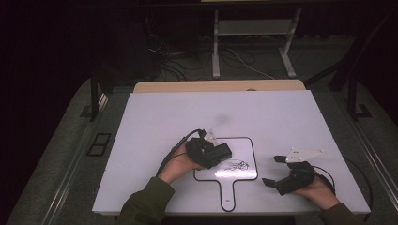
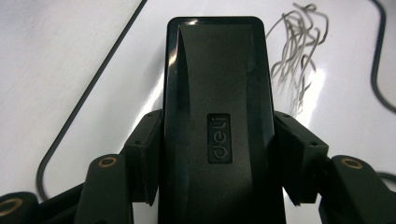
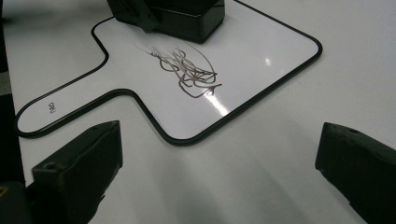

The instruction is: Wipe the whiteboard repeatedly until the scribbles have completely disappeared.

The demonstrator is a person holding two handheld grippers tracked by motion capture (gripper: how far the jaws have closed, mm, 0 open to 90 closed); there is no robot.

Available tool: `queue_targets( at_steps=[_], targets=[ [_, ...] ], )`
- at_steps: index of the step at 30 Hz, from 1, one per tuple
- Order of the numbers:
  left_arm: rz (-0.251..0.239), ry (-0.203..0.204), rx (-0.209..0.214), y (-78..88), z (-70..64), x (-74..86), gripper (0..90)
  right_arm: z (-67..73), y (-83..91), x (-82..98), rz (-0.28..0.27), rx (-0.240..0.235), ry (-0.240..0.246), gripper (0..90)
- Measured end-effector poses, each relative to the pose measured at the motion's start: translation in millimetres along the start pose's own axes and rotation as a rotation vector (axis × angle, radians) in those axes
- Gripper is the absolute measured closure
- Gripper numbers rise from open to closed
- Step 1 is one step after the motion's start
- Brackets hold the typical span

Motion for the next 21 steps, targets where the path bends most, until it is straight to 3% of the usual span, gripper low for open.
queue_targets(
  at_steps=[9,16,21],
  targets=[
    [-0.037,0.037,0.039,-4.3,0.9,-3.7,39.0,0.1,0.5,-0.1,-0.001,-0.003,0.004,0.0],
    [-0.023,-0.015,0.048,-10.8,-6.2,-14.2,38.9,0.2,0.6,-0.4,0.0,-0.003,0.001,0.0],
    [-0.032,-0.025,0.058,-14.8,-9.8,-19.6,38.7,-0.1,1.0,-0.3,-0.003,-0.006,0.005,0.0]
  ],
)
Point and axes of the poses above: each handheld gripper's, and its own axes: y roughly backward along the jaws, x roughly out of its underside, z roughly to its left, the point moved 5 cm from there along -y, roughly forward along the jaws, and after that the axes turned 3 degrees about z, right-handed, at the moved point
